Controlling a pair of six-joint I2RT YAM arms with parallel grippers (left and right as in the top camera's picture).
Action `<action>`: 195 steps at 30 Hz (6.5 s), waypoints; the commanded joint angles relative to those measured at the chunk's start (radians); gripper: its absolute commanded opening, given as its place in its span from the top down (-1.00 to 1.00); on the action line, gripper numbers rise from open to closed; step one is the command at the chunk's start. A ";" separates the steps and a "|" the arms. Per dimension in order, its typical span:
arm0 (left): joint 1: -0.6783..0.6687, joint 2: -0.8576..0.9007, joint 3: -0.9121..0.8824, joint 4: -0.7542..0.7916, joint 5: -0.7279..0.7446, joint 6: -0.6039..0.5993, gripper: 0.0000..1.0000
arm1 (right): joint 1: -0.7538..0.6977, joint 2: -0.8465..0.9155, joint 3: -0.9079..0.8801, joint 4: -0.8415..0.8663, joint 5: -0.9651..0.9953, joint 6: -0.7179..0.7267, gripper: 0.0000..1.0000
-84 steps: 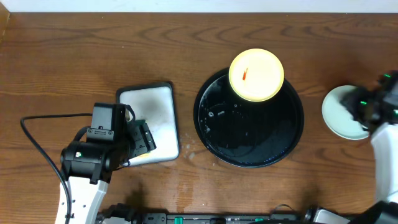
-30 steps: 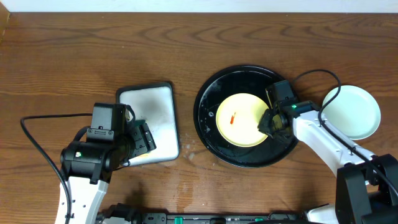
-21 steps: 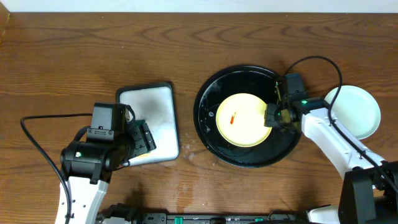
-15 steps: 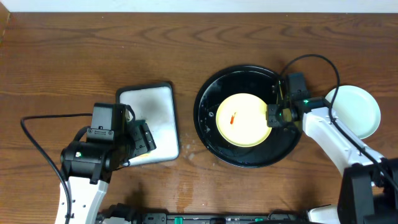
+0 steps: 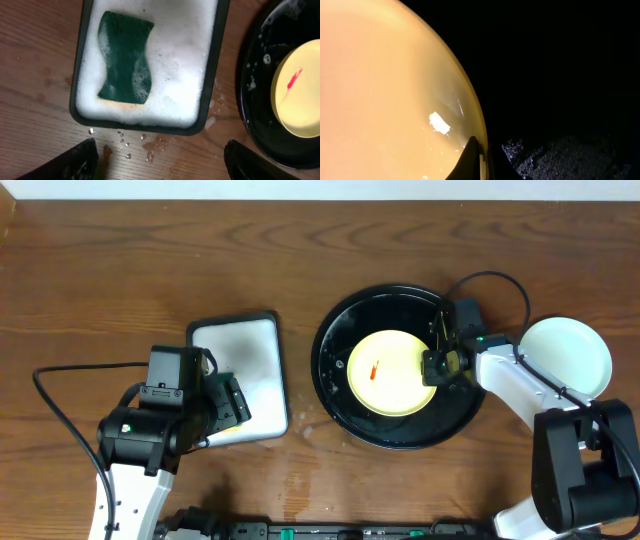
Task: Clean dirty plates on tray and stack at the side
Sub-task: 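Grasp the green sponge in the foam dish with the left gripper, then scrub the yellow plate with the sponge while the right gripper holds it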
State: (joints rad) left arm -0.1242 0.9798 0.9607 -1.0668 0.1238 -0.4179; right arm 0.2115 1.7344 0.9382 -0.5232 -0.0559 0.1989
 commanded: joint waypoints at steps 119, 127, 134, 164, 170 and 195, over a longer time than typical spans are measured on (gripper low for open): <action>-0.385 0.423 0.056 0.588 0.178 0.055 0.85 | 0.000 0.046 -0.019 -0.045 -0.107 -0.113 0.97; -0.570 0.659 0.057 0.826 0.111 -0.194 0.85 | 0.005 0.046 -0.021 -0.072 -0.131 -0.148 0.98; -0.602 0.836 0.093 0.873 0.163 -0.262 0.86 | 0.040 0.046 -0.023 -0.090 -0.125 -0.174 0.98; -0.581 0.994 0.271 0.655 0.113 -0.268 0.85 | 0.072 0.046 -0.023 -0.086 -0.124 -0.201 0.97; -0.644 1.018 0.271 0.784 0.360 -0.326 0.85 | 0.072 0.046 -0.023 -0.086 -0.124 -0.201 0.97; -0.539 1.013 0.277 0.444 -0.348 -0.293 0.85 | 0.095 0.046 -0.023 -0.082 -0.123 -0.185 0.98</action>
State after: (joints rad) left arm -0.6907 1.9453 1.2766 -0.5781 0.0589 -0.7280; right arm 0.2710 1.7401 0.9493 -0.5831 -0.1570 0.0441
